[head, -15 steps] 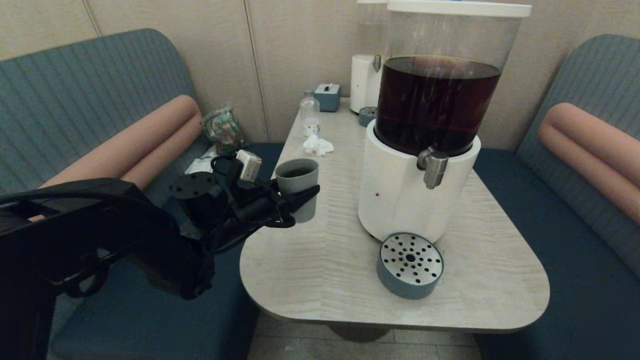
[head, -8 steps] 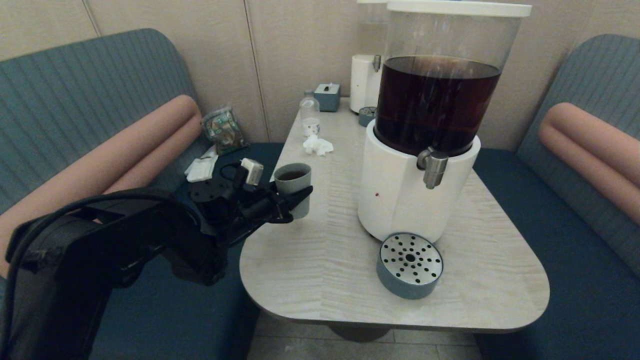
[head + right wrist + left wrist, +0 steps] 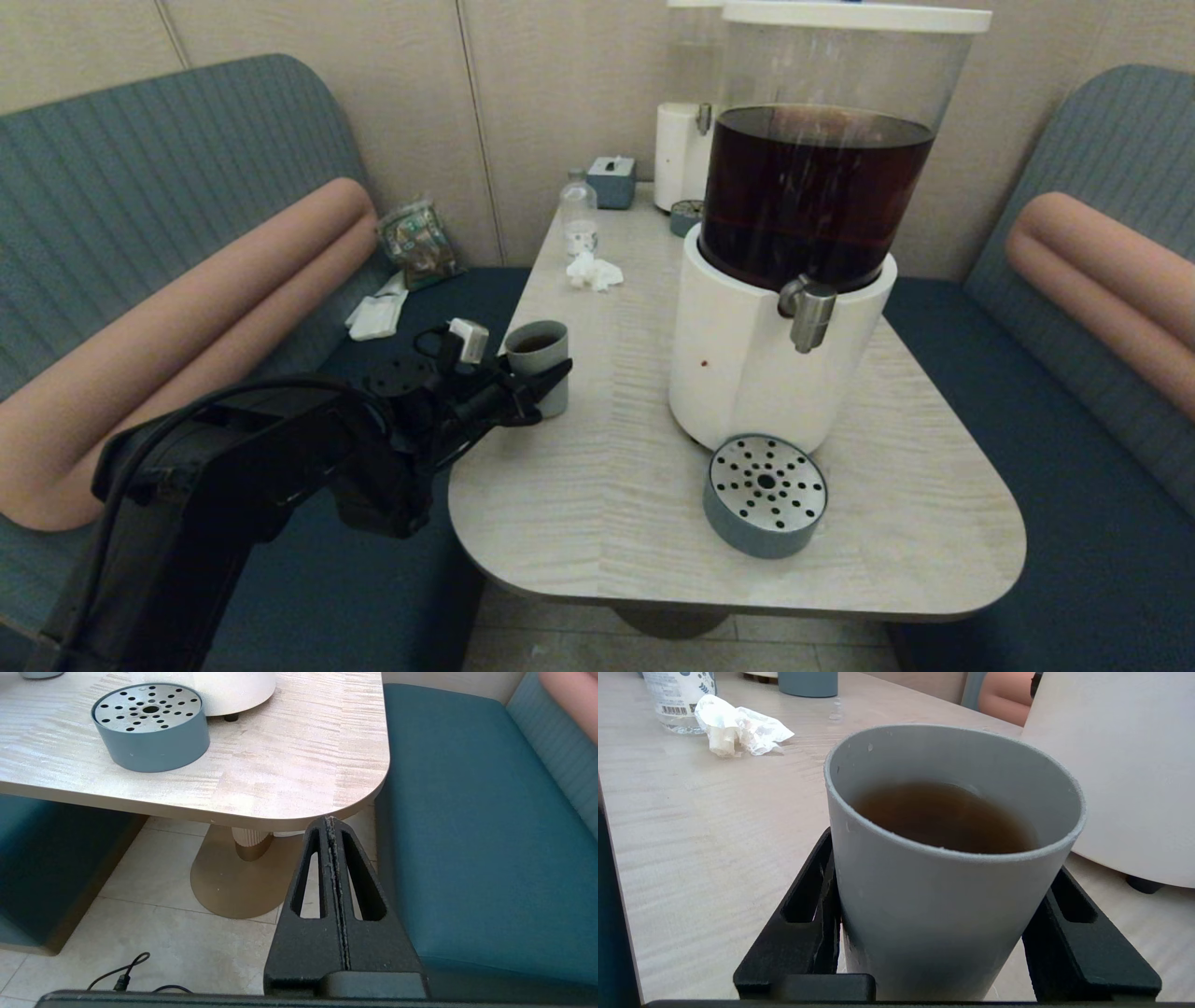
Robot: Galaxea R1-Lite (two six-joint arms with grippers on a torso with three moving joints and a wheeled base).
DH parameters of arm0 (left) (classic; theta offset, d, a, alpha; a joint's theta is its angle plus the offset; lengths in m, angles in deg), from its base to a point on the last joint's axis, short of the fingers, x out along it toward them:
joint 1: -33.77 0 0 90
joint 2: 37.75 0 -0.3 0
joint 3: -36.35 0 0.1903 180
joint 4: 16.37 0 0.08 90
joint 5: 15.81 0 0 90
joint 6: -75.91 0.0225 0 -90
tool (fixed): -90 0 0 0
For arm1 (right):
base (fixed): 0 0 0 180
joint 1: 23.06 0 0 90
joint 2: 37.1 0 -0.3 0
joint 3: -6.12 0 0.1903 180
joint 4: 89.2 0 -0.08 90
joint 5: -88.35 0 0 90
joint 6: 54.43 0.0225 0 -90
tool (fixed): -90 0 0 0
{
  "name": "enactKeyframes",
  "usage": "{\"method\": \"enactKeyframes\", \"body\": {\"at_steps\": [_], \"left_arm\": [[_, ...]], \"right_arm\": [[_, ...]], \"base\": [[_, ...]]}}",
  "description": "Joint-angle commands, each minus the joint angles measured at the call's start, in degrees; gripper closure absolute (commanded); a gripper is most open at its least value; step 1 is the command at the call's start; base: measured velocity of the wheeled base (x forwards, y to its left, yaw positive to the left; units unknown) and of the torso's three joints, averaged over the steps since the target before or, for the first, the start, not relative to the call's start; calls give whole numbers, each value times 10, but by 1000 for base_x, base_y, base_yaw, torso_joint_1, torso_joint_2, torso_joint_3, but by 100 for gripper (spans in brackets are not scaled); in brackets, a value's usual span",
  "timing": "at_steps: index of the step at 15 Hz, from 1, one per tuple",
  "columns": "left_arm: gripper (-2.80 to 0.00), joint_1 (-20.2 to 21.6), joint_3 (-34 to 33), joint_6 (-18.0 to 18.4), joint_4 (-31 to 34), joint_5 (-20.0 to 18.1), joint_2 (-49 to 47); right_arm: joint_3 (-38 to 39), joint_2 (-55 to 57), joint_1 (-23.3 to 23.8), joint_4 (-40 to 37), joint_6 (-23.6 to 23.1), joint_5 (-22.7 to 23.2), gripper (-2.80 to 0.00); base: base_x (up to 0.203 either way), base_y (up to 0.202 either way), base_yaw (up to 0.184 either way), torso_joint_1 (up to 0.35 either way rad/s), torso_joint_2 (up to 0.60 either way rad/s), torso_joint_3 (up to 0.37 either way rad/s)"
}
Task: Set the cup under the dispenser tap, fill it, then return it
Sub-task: Place the cup next to the water dispenser
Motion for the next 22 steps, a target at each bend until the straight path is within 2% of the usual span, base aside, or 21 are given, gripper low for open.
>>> {"method": "enactKeyframes", "body": {"at_steps": [1,5,6,10,13,22], "left_arm": [[0,0,0,-2,1,-1,-10],[0,2,-8,-1,1,-1,-5],[-280,2,-14,-1,1,-1,-4],[-280,1,-20,-1,1,-2,7],[-280,1,-59,-1,1,-2,29],[-280,0,-283,-1,1,-2,193]], "right_arm": [[0,0,0,0,0,1,0],[0,0,0,0,0,1,0],[0,0,0,0,-1,0,0],[0,0,0,0,0,0,0],[0,0,0,0,0,0,0],[0,0,0,0,0,1,0]], "base": [[0,0,0,0,0,0],[0,0,0,0,0,0],[0,0,0,0,0,0],[0,0,0,0,0,0],[0,0,0,0,0,0],[0,0,0,0,0,0]]}}
